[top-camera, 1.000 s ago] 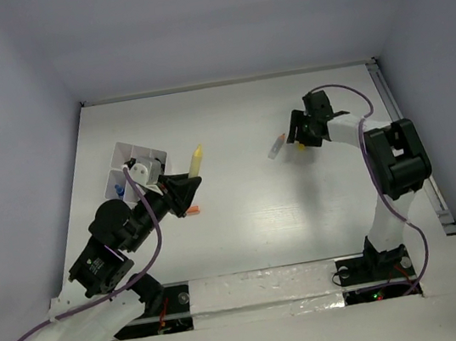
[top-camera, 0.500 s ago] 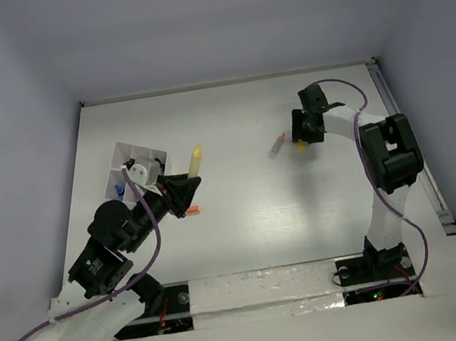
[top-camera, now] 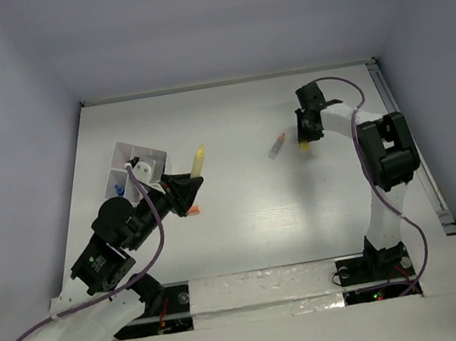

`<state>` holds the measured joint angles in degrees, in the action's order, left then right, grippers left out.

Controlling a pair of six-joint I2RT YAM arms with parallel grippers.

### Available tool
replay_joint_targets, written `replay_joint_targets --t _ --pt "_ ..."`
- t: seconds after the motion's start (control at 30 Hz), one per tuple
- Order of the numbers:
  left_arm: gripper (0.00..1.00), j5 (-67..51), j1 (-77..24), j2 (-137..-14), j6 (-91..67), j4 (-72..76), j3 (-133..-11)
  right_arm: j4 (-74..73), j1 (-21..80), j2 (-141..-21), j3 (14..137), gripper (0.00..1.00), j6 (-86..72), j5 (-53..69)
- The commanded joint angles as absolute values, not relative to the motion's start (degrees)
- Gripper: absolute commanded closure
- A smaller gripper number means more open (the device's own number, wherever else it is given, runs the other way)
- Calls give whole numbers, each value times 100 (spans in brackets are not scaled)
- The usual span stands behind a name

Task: Sort the stationery into containers
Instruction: Close the pen cap on the pen.

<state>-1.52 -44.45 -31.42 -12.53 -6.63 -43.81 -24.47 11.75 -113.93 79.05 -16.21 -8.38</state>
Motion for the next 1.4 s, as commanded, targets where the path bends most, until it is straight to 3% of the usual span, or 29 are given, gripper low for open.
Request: replay_joint_targets --t 0.0,0.17,0.4,0.63,0.93,1.37 --pt "100 -255 -4403 -3208 -1301 -360 -4333 -1945 1230 -10805 7665 90 -1714 -889" --pt "100 -334 -4403 -3111 -1424 -97 -4245 -1047 1493 -9380 6874 92 -2074 -204" --pt "100 -439 -4351 -3383 -2038 324 -4140 1272 2670 -7762 5520 94 -3408 860" --pt "100 -63 -4351 -3532 -2899 1773 -3165 2838 3778 -7515 5396 96 -4237 564" --pt "100 377 -4473 -4086 -2866 2434 -2795 2945 4104 -7575 5624 95 -4131 -158" --pt "100 589 -4526 -4254 -2435 2268 -2944 2532 4324 -7998 6205 93 -3858 -633"
